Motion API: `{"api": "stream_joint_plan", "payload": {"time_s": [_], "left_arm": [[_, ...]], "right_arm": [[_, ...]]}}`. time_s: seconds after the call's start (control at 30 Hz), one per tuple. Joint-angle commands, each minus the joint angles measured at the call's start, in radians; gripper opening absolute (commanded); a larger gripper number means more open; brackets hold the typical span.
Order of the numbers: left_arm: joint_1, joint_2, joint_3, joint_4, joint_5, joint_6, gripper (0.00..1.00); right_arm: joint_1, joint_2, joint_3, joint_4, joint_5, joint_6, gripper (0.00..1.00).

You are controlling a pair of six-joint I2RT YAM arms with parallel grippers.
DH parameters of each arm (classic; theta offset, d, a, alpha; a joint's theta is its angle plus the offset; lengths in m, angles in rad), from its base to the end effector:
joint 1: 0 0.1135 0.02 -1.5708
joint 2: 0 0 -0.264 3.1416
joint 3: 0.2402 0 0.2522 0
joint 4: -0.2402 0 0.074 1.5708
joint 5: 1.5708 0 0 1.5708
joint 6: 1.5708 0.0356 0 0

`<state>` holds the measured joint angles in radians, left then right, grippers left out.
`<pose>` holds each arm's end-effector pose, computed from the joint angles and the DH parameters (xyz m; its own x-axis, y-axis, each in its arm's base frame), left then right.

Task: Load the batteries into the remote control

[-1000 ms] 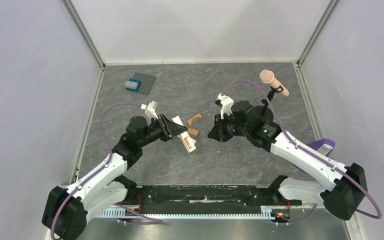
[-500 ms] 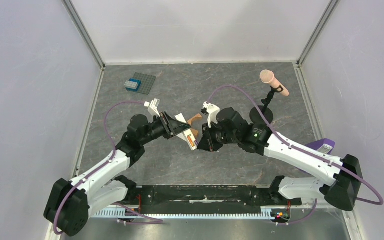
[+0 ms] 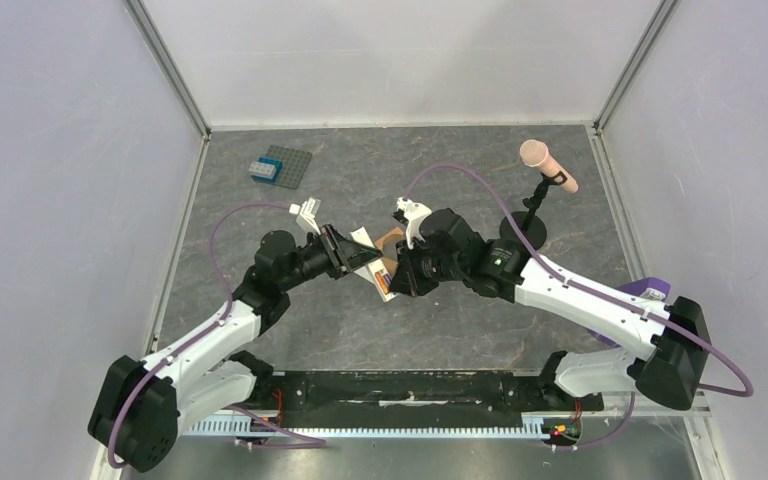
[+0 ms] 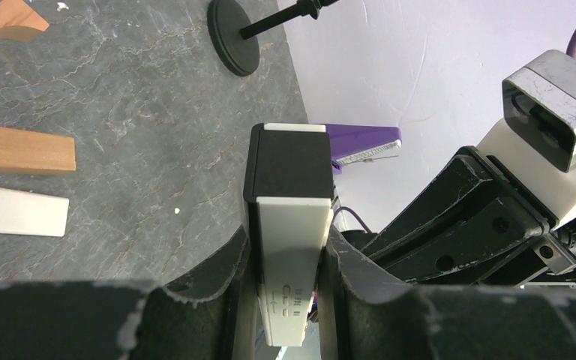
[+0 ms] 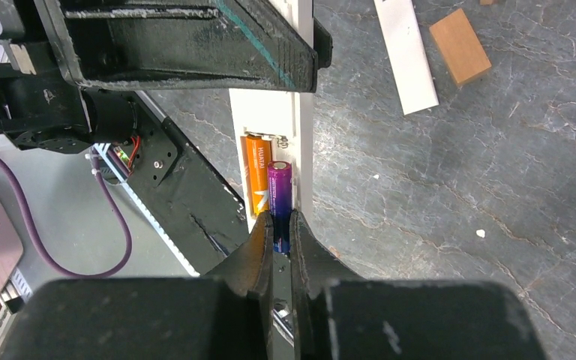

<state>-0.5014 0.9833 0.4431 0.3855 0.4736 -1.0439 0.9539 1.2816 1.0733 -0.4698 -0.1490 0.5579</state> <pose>0.1843 -0.1195 0.2424 -0.7793 -0.4501 -0.4361 0.2970 0.3475 -0.8894 0.1587 0.2329 0.3061 -0.7703 -0.1811 -0.6114 -0.5489 0.6762 0.4913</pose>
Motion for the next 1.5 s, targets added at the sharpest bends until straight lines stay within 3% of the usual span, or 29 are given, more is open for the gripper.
{"api": "stream_joint_plan", "payload": {"time_s": [0.0, 0.33, 0.9, 1.03, 1.2, 1.47], "left_arm": [[-0.005, -0.004, -0.005, 0.101, 0.044, -0.042, 0.02], [-0.005, 0.010, -0.020, 0.165, 0.048, -0.119, 0.02], [-0.005, 0.027, -0.021, 0.185, 0.034, -0.196, 0.02], [-0.005, 0.024, -0.027, 0.195, 0.031, -0.218, 0.02], [-0.005, 0.022, -0.032, 0.235, 0.031, -0.273, 0.02], [-0.005, 0.001, -0.037, 0.302, 0.007, -0.437, 0.02]], "right_arm": [[0.008, 0.028, 0.060, -0.024, 0.043, 0.007, 0.07], [0.011, 0.052, 0.084, -0.055, 0.036, 0.003, 0.24], [0.011, -0.024, 0.114, -0.038, 0.087, 0.078, 0.44], [0.011, -0.058, 0.118, -0.023, 0.107, 0.096, 0.53], [0.011, -0.175, 0.016, 0.122, 0.121, 0.135, 0.69], [0.011, -0.424, -0.315, 0.508, 0.143, 0.239, 0.78]]}}
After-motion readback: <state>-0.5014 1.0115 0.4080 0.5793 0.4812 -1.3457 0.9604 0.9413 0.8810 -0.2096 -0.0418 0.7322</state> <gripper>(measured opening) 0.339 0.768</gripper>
